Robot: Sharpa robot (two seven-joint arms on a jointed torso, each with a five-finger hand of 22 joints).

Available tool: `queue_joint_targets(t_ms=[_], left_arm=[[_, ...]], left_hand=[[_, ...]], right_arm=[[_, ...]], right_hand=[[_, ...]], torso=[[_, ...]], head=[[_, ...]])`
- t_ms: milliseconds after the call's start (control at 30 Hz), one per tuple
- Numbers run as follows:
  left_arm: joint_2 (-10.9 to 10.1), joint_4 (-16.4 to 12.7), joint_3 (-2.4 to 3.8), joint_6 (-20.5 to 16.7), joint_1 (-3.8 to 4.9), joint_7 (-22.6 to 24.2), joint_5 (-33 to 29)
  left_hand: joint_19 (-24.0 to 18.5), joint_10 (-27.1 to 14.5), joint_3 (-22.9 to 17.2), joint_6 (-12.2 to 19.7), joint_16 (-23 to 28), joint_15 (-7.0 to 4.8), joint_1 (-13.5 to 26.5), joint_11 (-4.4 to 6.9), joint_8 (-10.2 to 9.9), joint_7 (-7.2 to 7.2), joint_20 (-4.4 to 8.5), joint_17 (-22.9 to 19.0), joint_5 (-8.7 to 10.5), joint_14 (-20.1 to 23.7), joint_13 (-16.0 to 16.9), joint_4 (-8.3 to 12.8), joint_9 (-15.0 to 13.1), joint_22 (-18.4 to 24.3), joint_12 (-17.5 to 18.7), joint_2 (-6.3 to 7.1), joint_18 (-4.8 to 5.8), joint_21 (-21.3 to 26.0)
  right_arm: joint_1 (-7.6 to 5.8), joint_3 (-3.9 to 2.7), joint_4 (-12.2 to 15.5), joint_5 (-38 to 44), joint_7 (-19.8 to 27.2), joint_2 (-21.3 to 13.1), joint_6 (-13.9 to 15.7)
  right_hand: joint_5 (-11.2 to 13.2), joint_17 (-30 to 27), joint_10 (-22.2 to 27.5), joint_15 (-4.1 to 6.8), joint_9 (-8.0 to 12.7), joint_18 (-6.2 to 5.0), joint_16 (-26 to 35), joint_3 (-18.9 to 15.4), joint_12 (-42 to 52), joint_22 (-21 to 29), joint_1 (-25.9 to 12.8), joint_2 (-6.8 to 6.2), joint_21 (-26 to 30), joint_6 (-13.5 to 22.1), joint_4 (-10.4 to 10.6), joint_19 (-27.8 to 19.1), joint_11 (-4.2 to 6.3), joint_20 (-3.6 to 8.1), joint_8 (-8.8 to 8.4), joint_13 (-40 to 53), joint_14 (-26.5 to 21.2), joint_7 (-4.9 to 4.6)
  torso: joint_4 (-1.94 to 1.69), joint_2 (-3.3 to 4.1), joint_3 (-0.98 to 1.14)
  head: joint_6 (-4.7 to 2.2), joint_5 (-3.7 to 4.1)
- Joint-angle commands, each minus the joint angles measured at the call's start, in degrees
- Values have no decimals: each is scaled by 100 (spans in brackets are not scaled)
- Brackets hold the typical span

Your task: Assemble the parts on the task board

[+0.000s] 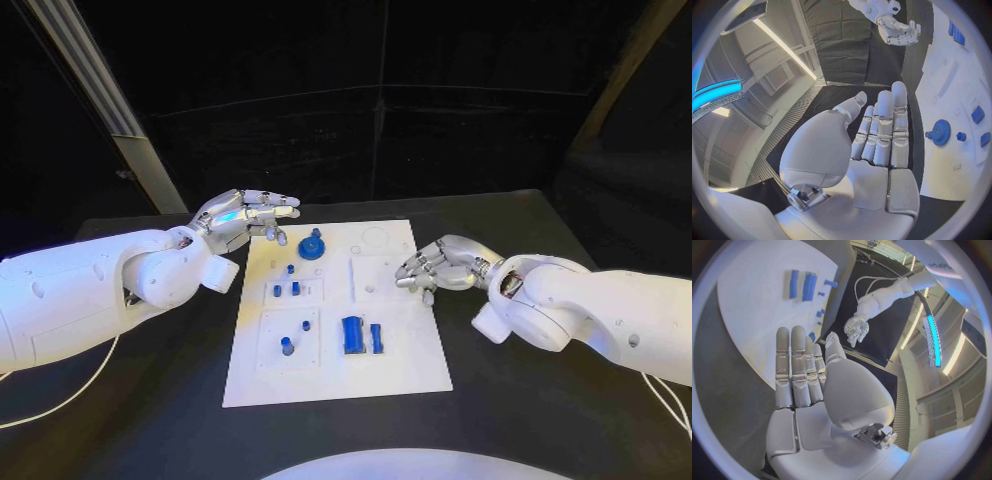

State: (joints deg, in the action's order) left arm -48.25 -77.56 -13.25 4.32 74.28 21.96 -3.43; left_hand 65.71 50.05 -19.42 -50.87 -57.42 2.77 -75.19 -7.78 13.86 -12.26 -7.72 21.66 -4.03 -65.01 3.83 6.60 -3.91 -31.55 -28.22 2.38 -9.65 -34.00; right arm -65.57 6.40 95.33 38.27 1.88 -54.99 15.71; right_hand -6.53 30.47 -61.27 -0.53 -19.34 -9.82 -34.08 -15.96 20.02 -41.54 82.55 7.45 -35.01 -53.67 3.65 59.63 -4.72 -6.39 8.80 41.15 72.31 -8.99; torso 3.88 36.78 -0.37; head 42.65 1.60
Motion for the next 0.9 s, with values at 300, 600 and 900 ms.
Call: queue_joint_targets(t_ms=[300,600,900], left_arm=[[316,446,2,-511,-24,608,-602],[705,964,6,-950,-167,1082,-999],[672,777,100,-973,-265,679,-624]], left_hand=[[-574,237,-22,-132,628,8,114,58,161,124,-57,-372,-25,680,-36,-53,9,237,68,-32,-69,450],[-2056,570,-172,-160,3406,527,248,-115,-274,65,-612,-1559,-21,1343,-33,-222,23,1381,1227,22,-90,2085],[-4074,-1910,772,2174,4504,165,3483,270,-785,586,-22,-2166,403,3629,-383,-660,391,2200,1977,-238,360,2698]], right_arm=[[-97,-12,-1347,-2669,2196,669,334],[-100,-147,-2385,-3019,2633,1284,247],[-13,-206,-2132,-2820,2296,1246,573]], right_hand=[[25,-1442,215,-604,503,-21,2472,-165,-1319,1540,198,184,2045,124,-335,-735,-376,-594,-457,-2229,-1198,-220],[49,-2292,119,-706,991,-70,3042,-88,-1584,2334,-91,250,2817,107,-542,-440,-455,-746,-517,-3261,-1090,-249],[653,-3047,2777,-368,1435,366,3408,665,-2002,3175,-3725,-190,3501,2434,-365,-2867,-41,-136,-880,-3679,-3808,256]], torso=[[31,-246,-99],[3,-331,-70],[-137,-405,-35]], head=[[-393,-49],[-655,-127],[-694,-134]])
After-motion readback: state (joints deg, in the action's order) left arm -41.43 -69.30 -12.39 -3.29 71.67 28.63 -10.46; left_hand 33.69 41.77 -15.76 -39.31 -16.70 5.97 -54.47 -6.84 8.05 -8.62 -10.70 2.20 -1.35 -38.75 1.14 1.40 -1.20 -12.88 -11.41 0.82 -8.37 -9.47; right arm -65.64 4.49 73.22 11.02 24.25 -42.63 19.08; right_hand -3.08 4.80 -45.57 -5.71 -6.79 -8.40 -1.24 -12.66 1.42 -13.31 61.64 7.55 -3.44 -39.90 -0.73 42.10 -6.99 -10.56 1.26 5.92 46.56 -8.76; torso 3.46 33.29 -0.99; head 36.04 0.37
